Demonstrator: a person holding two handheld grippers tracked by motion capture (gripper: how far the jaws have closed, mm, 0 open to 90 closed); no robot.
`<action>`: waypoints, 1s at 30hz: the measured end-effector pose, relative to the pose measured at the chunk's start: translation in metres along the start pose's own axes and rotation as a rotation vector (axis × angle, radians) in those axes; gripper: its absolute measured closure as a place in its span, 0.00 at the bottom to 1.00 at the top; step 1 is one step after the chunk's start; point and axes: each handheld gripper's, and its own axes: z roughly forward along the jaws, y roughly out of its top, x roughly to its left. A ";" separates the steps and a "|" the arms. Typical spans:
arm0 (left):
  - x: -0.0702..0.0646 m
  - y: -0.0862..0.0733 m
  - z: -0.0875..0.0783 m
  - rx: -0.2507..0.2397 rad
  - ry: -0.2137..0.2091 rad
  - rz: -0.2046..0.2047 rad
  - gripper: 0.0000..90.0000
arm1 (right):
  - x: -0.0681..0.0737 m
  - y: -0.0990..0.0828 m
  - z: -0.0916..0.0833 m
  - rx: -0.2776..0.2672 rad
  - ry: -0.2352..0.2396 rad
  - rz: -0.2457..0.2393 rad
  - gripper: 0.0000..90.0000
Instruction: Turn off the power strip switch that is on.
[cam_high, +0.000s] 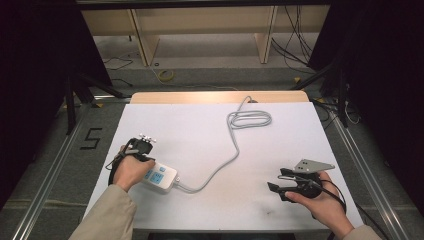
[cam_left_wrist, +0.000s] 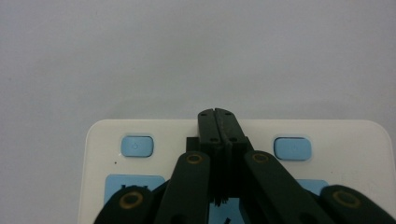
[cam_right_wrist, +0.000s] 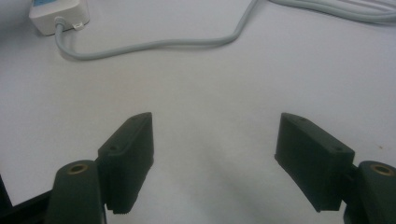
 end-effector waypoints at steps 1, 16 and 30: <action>0.000 0.000 0.000 -0.002 0.002 0.000 1.00 | 0.000 0.000 0.000 0.003 0.001 0.000 0.31; -0.001 0.000 0.000 -0.003 0.002 0.004 1.00 | 0.000 0.000 0.000 0.004 0.001 -0.002 0.31; 0.000 0.000 0.000 -0.002 -0.001 0.008 1.00 | -0.001 0.000 0.000 -0.002 0.000 -0.002 0.31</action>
